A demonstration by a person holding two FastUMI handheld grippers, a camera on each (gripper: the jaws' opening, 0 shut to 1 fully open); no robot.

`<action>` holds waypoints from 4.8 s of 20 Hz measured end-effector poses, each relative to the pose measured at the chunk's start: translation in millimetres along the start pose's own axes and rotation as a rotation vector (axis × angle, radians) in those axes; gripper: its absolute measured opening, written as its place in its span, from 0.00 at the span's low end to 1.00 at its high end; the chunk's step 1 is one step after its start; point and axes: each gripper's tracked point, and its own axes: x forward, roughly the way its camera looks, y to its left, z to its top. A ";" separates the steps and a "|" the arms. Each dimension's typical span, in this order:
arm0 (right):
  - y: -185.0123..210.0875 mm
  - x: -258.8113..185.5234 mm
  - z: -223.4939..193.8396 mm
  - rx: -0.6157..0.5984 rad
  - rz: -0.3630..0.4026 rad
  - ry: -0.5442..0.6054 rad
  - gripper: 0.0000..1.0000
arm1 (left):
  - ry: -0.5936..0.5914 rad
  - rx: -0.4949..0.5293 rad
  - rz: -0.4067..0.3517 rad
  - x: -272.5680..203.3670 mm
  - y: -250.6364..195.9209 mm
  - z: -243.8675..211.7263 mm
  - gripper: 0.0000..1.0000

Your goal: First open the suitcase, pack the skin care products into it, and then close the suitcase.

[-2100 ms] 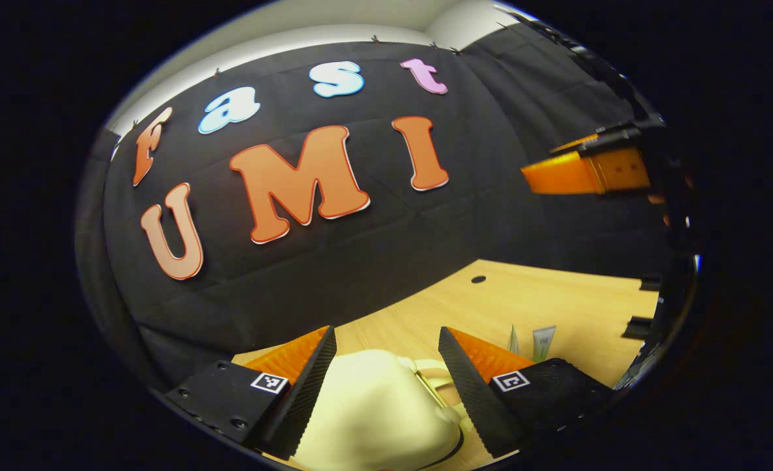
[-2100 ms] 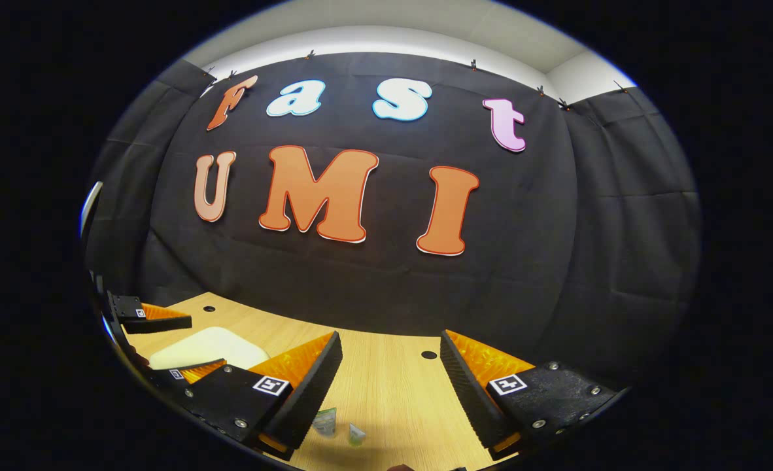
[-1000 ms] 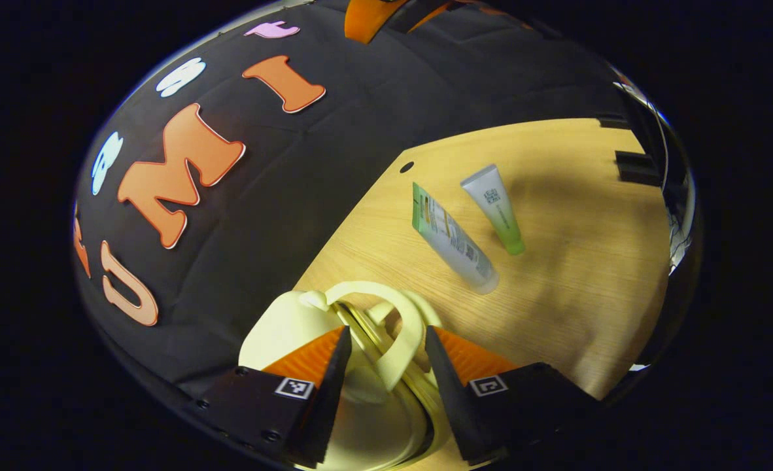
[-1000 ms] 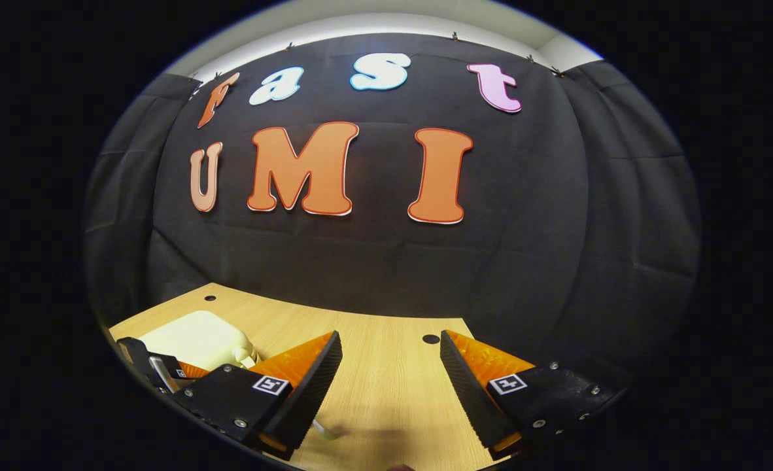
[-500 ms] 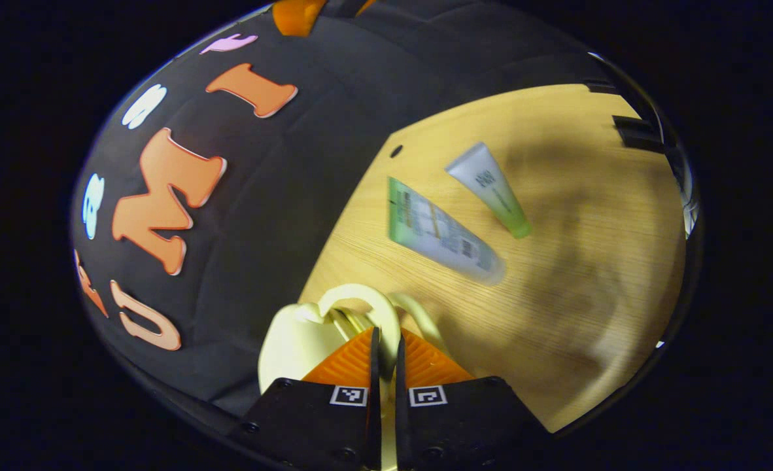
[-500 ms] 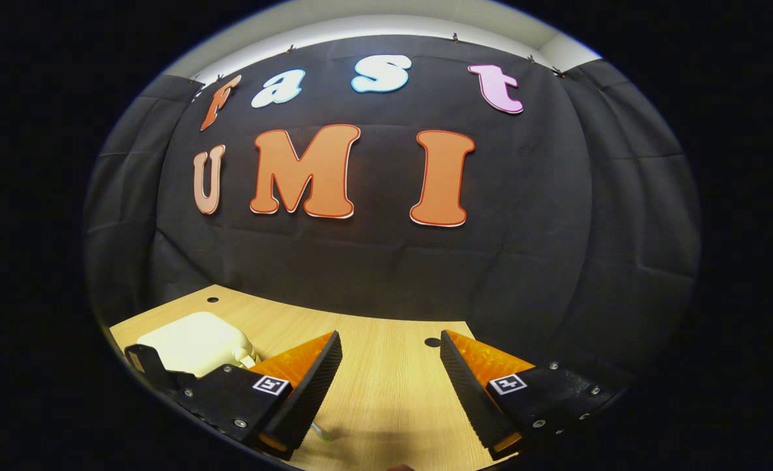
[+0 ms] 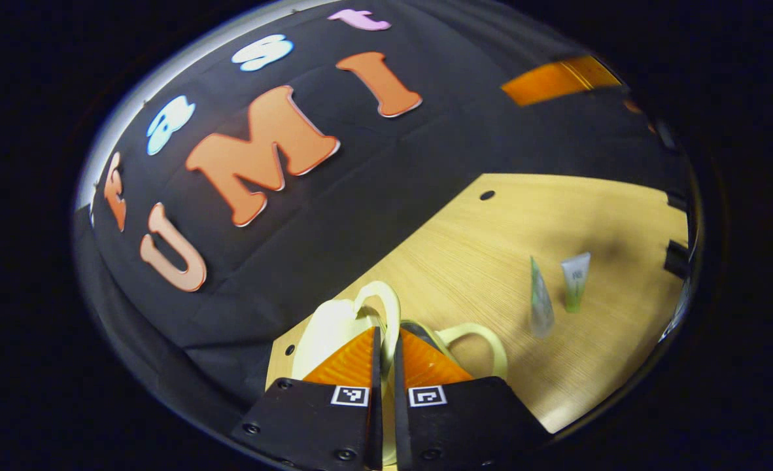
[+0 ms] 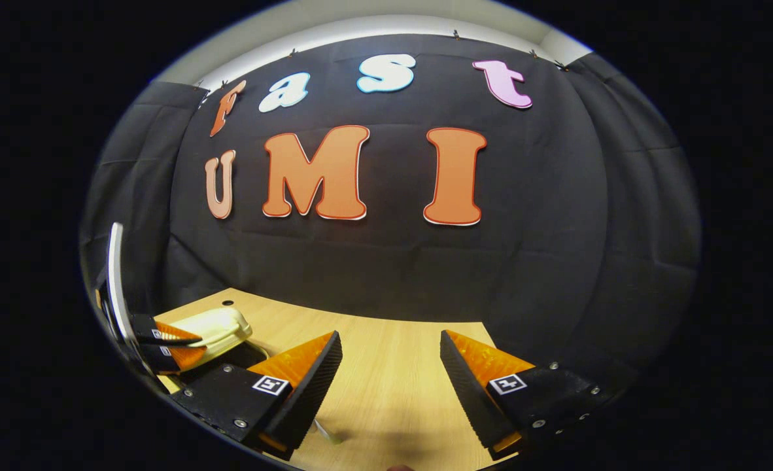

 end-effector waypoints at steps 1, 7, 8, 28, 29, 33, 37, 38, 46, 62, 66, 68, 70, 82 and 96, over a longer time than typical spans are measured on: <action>3.1 2.1 -1.3 0.004 0.011 0.003 0.96 | 0.000 -0.012 0.025 -2.6 10.1 2.0 0.08; 20.3 0.8 -3.5 -0.042 0.051 0.010 0.95 | -0.042 -0.067 0.156 -23.7 69.6 1.1 0.08; 21.2 -0.4 -0.1 -0.043 0.039 0.004 0.95 | -0.059 -0.069 0.166 -24.7 76.5 0.7 0.08; 119.5 -15.6 24.9 -0.111 -0.140 0.015 0.96 | -0.083 -0.322 0.248 -17.3 280.7 -134.2 0.07; 121.7 -16.4 23.3 -0.119 -0.145 0.022 0.95 | -0.068 -0.336 0.257 -14.2 291.9 -146.7 0.07; 125.0 -21.2 16.6 -0.128 -0.167 0.047 0.95 | 0.034 -0.374 0.302 1.1 335.0 -216.6 0.08; 126.3 -25.7 11.6 -0.146 -0.192 0.066 0.96 | 0.159 -0.361 0.313 20.0 348.2 -286.1 0.07; 126.8 -27.6 9.9 -0.152 -0.197 0.072 0.95 | 0.189 -0.355 0.310 23.4 348.5 -302.6 0.07; 123.7 -41.7 -17.9 -0.181 -0.206 0.154 0.96 | 0.316 -0.372 0.264 52.6 334.8 -377.3 0.08; 71.3 -46.3 -59.0 -0.102 -0.190 0.225 0.96 | 0.037 -0.450 0.155 18.1 208.2 -199.2 0.70; 62.0 -48.2 -66.5 -0.097 -0.146 0.238 0.96 | -0.050 -0.481 0.010 15.3 128.0 -134.7 0.84; 56.0 -48.6 -68.8 -0.100 -0.126 0.242 0.96 | -0.077 -0.489 -0.069 13.3 81.4 -105.7 0.89; 48.2 -49.7 -69.2 -0.106 -0.110 0.246 0.96 | -0.102 -0.493 -0.147 9.0 36.6 -79.2 0.93; 13.0 -62.0 -74.2 -0.125 -0.035 0.241 0.96 | -0.135 -0.407 -0.405 17.1 -142.8 -24.3 0.98; -6.0 -66.9 -106.0 -0.134 -0.051 0.253 0.96 | -0.100 -0.310 -0.560 80.9 -234.2 -36.1 0.53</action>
